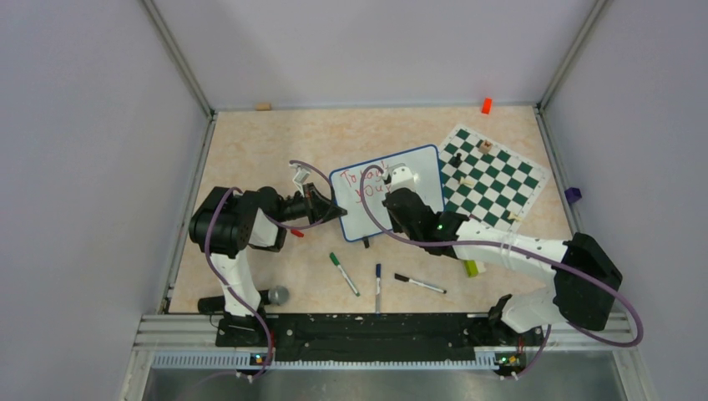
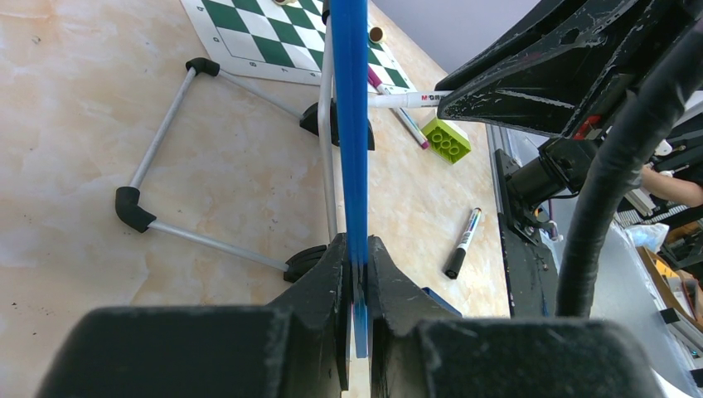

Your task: Write a sentence on the whiteboard

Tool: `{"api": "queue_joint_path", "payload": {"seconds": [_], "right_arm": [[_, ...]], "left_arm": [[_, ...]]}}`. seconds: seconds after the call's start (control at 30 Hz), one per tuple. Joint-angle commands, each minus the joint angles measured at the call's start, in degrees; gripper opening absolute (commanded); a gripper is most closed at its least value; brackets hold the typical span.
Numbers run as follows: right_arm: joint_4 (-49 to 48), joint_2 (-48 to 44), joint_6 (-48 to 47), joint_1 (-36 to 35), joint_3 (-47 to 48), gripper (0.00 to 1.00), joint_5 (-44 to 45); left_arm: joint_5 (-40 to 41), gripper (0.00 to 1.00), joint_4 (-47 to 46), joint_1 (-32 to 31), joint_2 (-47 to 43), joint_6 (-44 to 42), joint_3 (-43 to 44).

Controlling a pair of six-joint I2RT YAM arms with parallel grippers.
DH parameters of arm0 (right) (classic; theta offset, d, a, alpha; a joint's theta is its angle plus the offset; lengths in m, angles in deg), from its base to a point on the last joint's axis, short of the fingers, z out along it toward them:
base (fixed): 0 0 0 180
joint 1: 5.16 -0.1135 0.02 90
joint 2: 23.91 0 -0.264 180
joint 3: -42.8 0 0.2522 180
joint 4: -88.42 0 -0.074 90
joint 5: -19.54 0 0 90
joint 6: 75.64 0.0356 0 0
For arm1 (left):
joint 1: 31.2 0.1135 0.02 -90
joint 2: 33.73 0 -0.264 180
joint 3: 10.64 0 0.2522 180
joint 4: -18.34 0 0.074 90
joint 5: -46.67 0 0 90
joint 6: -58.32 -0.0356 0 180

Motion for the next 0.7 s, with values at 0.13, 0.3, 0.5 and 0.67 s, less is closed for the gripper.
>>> {"api": "queue_joint_path", "payload": {"seconds": [0.13,0.3,0.5,0.67], "right_arm": [[-4.2,0.6,-1.9,-0.7,2.9,0.0,-1.1],[-3.7,0.7,-2.1,-0.7,2.7,0.0,-3.3],[-2.2,0.6,-1.7,-0.6,1.8,0.0,-4.3],[-1.4,0.0,-1.5,-0.7,1.1,0.0,-4.2]], "left_arm": [[-2.3,0.0,-5.9,-0.3,-0.7,-2.1,0.0],[-2.3,0.0,-5.9,-0.3,-0.7,-2.2,0.0],[-2.3,0.0,-5.9,-0.3,-0.8,-2.2,0.0],[-2.3,0.0,-5.9,-0.3,-0.8,-2.2,-0.1]]}}
